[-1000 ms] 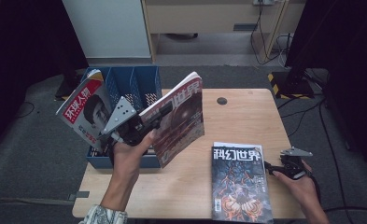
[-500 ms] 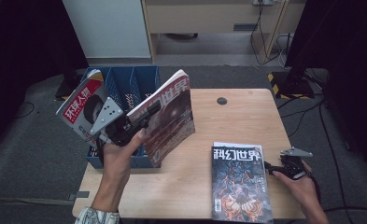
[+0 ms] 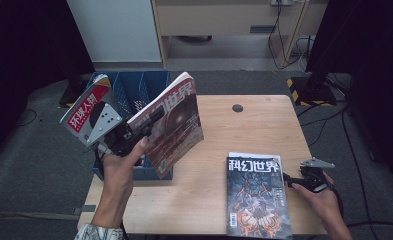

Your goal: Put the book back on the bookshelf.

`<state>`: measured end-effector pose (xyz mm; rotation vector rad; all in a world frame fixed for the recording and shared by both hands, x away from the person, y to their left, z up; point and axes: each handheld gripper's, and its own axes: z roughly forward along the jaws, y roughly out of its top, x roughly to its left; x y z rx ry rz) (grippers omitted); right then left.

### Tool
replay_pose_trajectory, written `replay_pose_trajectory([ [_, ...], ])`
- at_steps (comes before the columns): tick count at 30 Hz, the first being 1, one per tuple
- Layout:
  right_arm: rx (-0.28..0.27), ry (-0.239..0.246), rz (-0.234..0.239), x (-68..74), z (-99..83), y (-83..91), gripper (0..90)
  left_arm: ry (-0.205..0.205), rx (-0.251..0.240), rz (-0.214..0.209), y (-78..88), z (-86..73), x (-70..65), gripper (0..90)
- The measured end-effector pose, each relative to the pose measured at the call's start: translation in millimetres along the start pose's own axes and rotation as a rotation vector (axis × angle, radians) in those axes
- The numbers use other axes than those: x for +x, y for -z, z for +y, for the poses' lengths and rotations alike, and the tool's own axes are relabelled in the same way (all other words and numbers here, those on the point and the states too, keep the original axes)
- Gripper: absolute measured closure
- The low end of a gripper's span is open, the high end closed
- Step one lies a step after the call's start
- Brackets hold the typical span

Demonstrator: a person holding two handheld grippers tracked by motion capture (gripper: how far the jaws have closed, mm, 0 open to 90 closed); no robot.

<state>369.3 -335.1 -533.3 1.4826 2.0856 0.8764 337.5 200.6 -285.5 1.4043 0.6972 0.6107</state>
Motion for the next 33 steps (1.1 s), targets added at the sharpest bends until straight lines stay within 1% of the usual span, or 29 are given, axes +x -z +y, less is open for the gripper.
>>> replay_pose_trajectory([
  [2, 0.000, 0.000, 0.000, 0.0, 0.0, 0.0, 21.7, 0.002, -0.003, 0.003, 1.5, 0.4, 0.8, 83.9],
  [4, 0.000, 0.000, 0.000, 0.0, 0.0, 0.0, 21.7, 0.007, -0.013, 0.013, 6.7, 1.7, 3.8, 83.9],
  [5, 0.000, 0.000, 0.000, 0.0, 0.0, 0.0, 21.7, 0.007, -0.013, 0.013, 6.7, 1.7, 3.8, 83.9],
  [6, 0.000, 0.000, 0.000, 0.0, -0.1, 0.0, 21.7, 0.008, -0.017, 0.021, 11.1, 3.2, 5.9, 83.9],
  [7, 0.000, 0.000, 0.000, 0.0, -0.1, 0.0, 21.7, 0.008, -0.017, 0.021, 11.1, 3.2, 5.9, 83.9],
  [8, -0.001, 0.000, 0.000, 0.0, -0.1, 0.0, 21.7, 0.005, -0.017, 0.026, 15.4, 4.4, 8.8, 83.9],
  [10, -0.001, 0.000, 0.000, 0.0, -0.2, 0.0, 21.7, 0.007, -0.017, 0.030, 17.4, 4.7, 10.6, 83.9],
  [12, -0.001, 0.002, 0.000, -0.1, -0.3, 0.0, 21.7, 0.012, -0.017, 0.044, 23.3, 4.6, 15.8, 83.9],
  [13, -0.001, 0.002, 0.000, -0.1, -0.3, 0.0, 21.7, 0.012, -0.017, 0.044, 23.3, 4.6, 15.8, 83.9],
  [20, -0.003, 0.001, -0.001, -0.1, -0.4, 0.0, 21.7, 0.014, -0.023, 0.071, 39.6, 3.3, 26.4, 83.9],
  [28, -0.003, 0.001, -0.001, -0.1, -0.4, 0.0, 21.7, 0.026, -0.030, 0.089, 48.5, 2.7, 33.8, 84.0],
  [33, -0.003, 0.000, 0.000, 0.1, -0.5, 0.0, 21.7, 0.024, -0.035, 0.100, 53.7, 4.2, 36.9, 83.9],
])
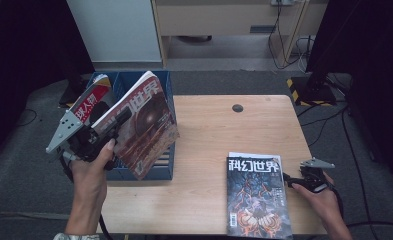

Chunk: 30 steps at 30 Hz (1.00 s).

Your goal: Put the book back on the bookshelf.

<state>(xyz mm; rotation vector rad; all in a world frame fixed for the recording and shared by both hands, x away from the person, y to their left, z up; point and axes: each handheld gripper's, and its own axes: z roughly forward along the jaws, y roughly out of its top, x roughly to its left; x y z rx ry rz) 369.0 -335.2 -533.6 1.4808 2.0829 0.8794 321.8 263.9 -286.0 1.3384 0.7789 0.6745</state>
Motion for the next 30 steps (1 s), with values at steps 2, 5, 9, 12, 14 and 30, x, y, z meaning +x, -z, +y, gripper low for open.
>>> replay_pose_trajectory([
  [2, -0.001, 0.000, 0.000, 0.0, -0.1, 0.0, 21.7, -0.001, 0.000, 0.005, 2.7, 0.7, 1.8, 83.9],
  [5, -0.001, 0.001, -0.001, -0.1, 0.0, 0.0, 21.7, 0.002, -0.003, 0.016, 7.6, 1.5, 5.6, 83.9],
  [9, -0.001, -0.001, 0.000, 0.1, -0.1, 0.0, 21.7, 0.002, -0.006, 0.032, 13.8, 1.1, 11.4, 83.9],
  [12, -0.001, 0.000, 0.000, 0.0, -0.1, 0.0, 21.7, 0.006, -0.010, 0.035, 15.8, 0.8, 13.8, 83.9],
  [14, -0.001, 0.002, 0.000, -0.1, -0.1, 0.0, 21.7, 0.006, -0.013, 0.040, 17.8, 1.5, 15.7, 84.0],
  [30, -0.003, -0.003, -0.001, 0.2, -0.4, 0.0, 21.7, 0.005, -0.020, 0.081, 34.2, 4.0, 28.6, 83.9],
])
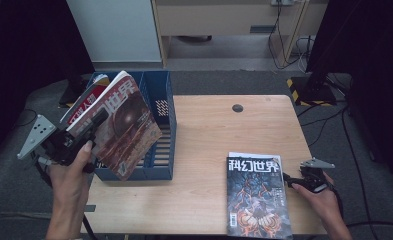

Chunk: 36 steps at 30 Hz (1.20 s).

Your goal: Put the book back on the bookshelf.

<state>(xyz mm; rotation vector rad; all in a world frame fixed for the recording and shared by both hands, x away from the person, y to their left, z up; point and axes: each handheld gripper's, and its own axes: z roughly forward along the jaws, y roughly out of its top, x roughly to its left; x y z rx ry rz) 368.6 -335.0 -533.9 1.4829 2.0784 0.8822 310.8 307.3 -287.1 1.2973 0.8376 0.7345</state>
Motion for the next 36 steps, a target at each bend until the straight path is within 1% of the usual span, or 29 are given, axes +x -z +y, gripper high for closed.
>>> replay_pose_trajectory([
  [3, 0.000, -0.001, 0.000, 0.0, 0.0, 0.0, 21.7, 0.000, -0.003, 0.010, 4.1, 0.5, 4.1, 83.9],
  [13, 0.000, -0.002, 0.000, 0.1, -0.1, 0.1, 21.7, 0.005, -0.011, 0.031, 12.4, 2.3, 10.9, 83.9],
  [16, 0.000, -0.001, 0.001, 0.1, -0.1, 0.1, 21.7, 0.014, -0.016, 0.041, 14.9, 3.8, 13.2, 83.9],
  [17, 0.000, -0.001, 0.001, 0.1, -0.2, 0.1, 21.7, 0.025, -0.033, 0.047, 18.3, 5.6, 16.2, 83.9],
  [19, 0.000, -0.002, 0.002, 0.2, -0.2, 0.2, 21.7, 0.030, -0.039, 0.054, 21.0, 7.0, 18.8, 83.9],
  [20, 0.000, -0.002, 0.002, 0.2, -0.2, 0.2, 21.7, 0.030, -0.039, 0.054, 21.0, 7.0, 18.8, 83.9],
  [22, 0.000, -0.003, 0.002, 0.2, -0.2, 0.2, 21.7, 0.019, -0.027, 0.073, 22.6, 9.0, 21.0, 83.9],
  [24, 0.000, -0.002, 0.001, 0.2, -0.2, 0.2, 21.7, 0.017, -0.026, 0.077, 22.7, 9.5, 21.7, 83.9],
  [28, 0.000, -0.002, 0.002, 0.2, -0.2, 0.2, 21.7, 0.019, -0.026, 0.109, 19.0, 13.1, 24.9, 83.9],
  [29, 0.000, -0.002, 0.001, 0.2, -0.2, 0.2, 21.7, 0.019, -0.026, 0.109, 19.0, 13.1, 24.9, 83.9],
  [31, 0.000, -0.002, 0.001, 0.2, -0.2, 0.1, 21.7, 0.015, -0.024, 0.131, 15.2, 16.7, 25.1, 83.9],
  [32, 0.000, -0.002, 0.001, 0.2, -0.2, 0.1, 21.7, 0.015, -0.024, 0.131, 15.2, 16.7, 25.1, 84.0],
  [33, 0.000, -0.002, 0.001, 0.2, -0.2, 0.1, 21.7, 0.014, -0.024, 0.150, 13.6, 18.5, 25.0, 84.0],
  [36, -0.001, -0.002, 0.001, 0.2, -0.3, 0.2, 21.7, 0.022, -0.023, 0.170, 11.0, 20.9, 26.5, 83.9],
])
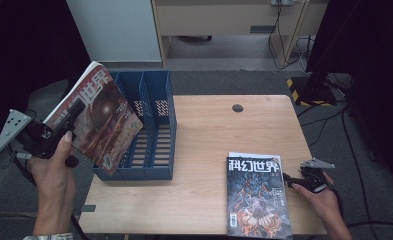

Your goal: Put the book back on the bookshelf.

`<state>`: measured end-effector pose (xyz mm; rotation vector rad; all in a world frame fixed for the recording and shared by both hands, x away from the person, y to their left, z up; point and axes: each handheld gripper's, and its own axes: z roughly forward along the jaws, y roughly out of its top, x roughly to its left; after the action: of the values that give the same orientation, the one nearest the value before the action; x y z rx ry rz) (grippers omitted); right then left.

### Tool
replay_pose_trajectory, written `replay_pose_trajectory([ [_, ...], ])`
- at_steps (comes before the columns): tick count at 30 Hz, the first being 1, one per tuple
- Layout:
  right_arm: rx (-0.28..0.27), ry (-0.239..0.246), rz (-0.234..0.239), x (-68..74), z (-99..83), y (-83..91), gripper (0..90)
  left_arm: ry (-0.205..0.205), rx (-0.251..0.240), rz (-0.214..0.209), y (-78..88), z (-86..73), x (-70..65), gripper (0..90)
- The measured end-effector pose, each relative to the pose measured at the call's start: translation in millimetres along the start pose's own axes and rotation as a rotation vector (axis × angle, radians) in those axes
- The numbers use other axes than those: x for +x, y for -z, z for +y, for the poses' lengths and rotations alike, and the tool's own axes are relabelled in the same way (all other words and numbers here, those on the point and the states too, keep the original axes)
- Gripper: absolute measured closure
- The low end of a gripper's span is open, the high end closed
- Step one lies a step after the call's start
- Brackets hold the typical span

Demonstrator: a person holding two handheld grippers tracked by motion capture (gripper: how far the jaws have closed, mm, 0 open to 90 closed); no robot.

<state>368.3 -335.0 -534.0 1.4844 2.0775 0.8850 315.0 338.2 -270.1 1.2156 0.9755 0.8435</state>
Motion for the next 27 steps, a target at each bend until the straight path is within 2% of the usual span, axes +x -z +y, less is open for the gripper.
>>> replay_pose_trajectory([
  [7, -0.003, 0.002, -0.001, -0.1, -0.2, -0.1, 21.7, 0.019, 0.004, 0.027, -9.2, -0.5, 2.8, 83.9],
  [10, -0.005, 0.004, -0.002, -0.2, -0.4, -0.2, 21.6, 0.030, 0.015, 0.047, -18.4, -3.2, 3.9, 83.9],
  [15, -0.005, 0.004, -0.001, -0.2, -0.4, -0.2, 21.7, 0.023, 0.031, 0.068, -30.0, -5.8, 4.9, 83.9],
  [27, -0.005, 0.005, 0.001, -0.4, -0.5, -0.1, 21.6, 0.034, 0.040, 0.087, -57.2, -21.5, 8.4, 83.9],
])
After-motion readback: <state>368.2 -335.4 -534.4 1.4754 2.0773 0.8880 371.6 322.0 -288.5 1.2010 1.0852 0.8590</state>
